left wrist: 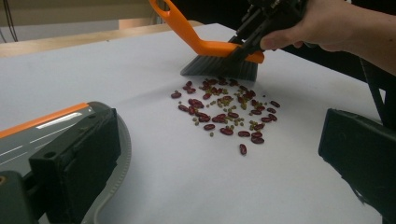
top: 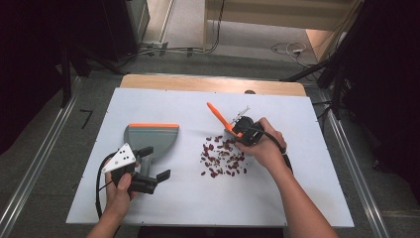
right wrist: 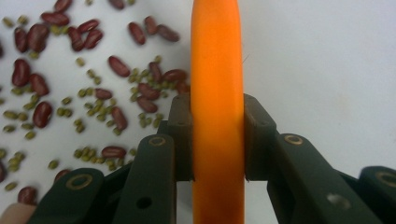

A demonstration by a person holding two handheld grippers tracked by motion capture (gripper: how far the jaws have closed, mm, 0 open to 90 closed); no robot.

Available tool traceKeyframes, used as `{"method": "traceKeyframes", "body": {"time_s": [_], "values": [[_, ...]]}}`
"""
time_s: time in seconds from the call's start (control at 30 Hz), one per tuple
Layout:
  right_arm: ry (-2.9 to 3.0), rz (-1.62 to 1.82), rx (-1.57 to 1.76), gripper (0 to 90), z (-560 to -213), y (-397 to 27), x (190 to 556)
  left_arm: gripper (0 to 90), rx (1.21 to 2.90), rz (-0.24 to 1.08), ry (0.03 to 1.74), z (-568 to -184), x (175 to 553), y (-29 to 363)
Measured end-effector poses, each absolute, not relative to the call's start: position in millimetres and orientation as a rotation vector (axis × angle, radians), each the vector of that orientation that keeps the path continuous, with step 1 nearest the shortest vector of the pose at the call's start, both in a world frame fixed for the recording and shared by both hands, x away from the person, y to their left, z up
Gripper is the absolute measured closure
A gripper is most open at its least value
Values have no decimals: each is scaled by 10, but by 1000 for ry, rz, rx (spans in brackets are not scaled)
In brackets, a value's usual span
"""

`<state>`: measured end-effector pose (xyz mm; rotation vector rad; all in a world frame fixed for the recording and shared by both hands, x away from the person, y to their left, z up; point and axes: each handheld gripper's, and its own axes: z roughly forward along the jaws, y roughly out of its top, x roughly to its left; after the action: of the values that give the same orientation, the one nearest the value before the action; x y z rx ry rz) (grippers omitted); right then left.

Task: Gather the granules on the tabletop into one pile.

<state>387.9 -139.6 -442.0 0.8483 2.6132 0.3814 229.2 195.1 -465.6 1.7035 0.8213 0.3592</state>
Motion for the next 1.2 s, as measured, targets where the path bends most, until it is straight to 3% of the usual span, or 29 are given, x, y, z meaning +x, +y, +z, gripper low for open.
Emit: {"method": "traceKeyframes", "body": {"time_s": [0.6, 0.9, 1.2], "values": [[2690, 484, 711, 689, -4337, -1470, 3578, 0, 1707, 366, 816, -4656, 2286, 1947], [2632, 505, 561, 690, -4209, -1270, 3815, 0, 1695, 371, 820, -4653, 2280, 1976], [2580, 422, 377, 690, -4418, -977, 4077, 0, 1689, 368, 826, -4665, 2272, 2020]]}}
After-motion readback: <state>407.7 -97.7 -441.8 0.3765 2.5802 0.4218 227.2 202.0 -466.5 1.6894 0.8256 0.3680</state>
